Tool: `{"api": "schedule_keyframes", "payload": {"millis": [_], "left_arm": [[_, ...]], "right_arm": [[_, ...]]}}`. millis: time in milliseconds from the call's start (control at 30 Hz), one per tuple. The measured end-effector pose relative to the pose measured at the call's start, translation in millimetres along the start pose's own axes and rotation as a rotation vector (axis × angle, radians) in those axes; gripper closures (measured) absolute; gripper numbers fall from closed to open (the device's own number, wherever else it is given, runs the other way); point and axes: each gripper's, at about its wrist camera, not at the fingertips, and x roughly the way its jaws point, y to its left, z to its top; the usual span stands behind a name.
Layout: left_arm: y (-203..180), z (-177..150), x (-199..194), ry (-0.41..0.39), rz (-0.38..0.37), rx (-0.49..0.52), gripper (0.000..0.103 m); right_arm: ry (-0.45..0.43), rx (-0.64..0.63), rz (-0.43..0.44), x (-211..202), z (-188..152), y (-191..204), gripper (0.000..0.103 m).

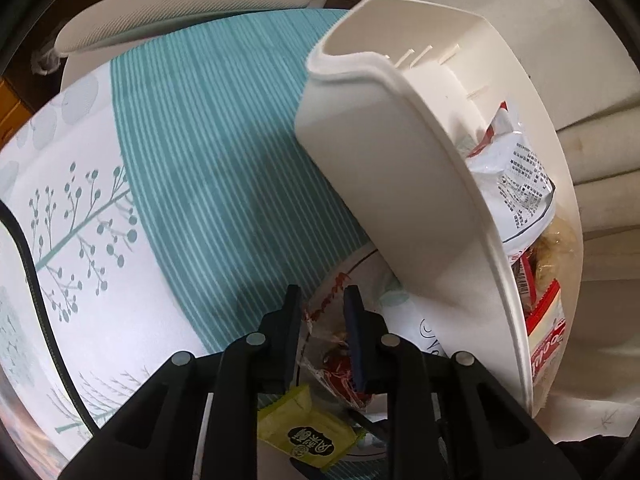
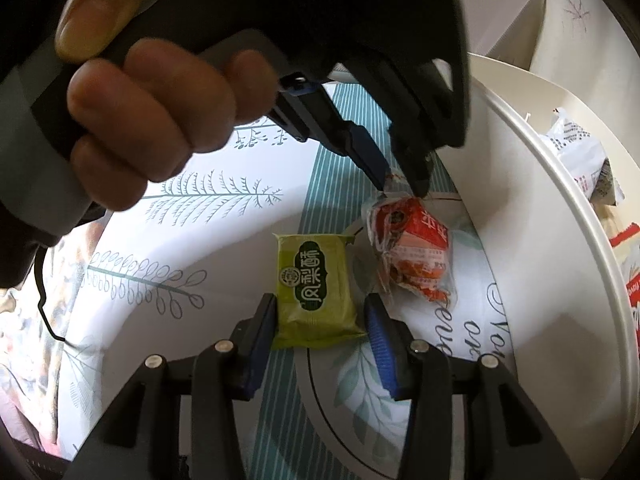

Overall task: Organize snacks
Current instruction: 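Grasp the red wrapped candy with the left tool while the right tool grasps the green packet, then carry the red candy with the left tool while the right tool carries the green packet over the tray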

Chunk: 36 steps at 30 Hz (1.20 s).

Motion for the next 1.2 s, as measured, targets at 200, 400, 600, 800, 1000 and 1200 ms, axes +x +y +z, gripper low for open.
{"api": "schedule_keyframes", "payload": {"millis": [200, 400, 600, 800, 1000, 1200], "left_arm": [[25.6, -17.7, -14.3, -0.022, 0.000, -0.038, 0.085], [35.1, -40.9, -39.6, -0.063, -0.013, -0.059, 0.088], [43.4, -62.4, -61.4, -0.090, 0.000, -0.087, 0.088], [50.9, -79.9, -87.7, -0.113, 0.002, -0.125, 0.090], [42.1, -91.0, -100.8, -0.134, -0.014, -0.164, 0.091], [29.4, -109.6, -115.0, -0.146, -0.020, -0.192, 0.092]], "right_arm": [[0.021, 0.005, -0.001, -12.8, -7.6, -7.0, 0.058], [0.029, -0.024, 0.005, -27.5, -15.1, -0.9, 0.059], [0.040, -0.011, 0.017, -52.5, -28.3, 4.1, 0.059], [0.046, 0.010, 0.018, -79.4, -43.3, 4.8, 0.059], [0.030, 0.042, -0.006, -102.3, -49.7, -1.8, 0.059], [-0.010, 0.066, -0.043, -130.6, -52.9, -10.5, 0.059]]}}
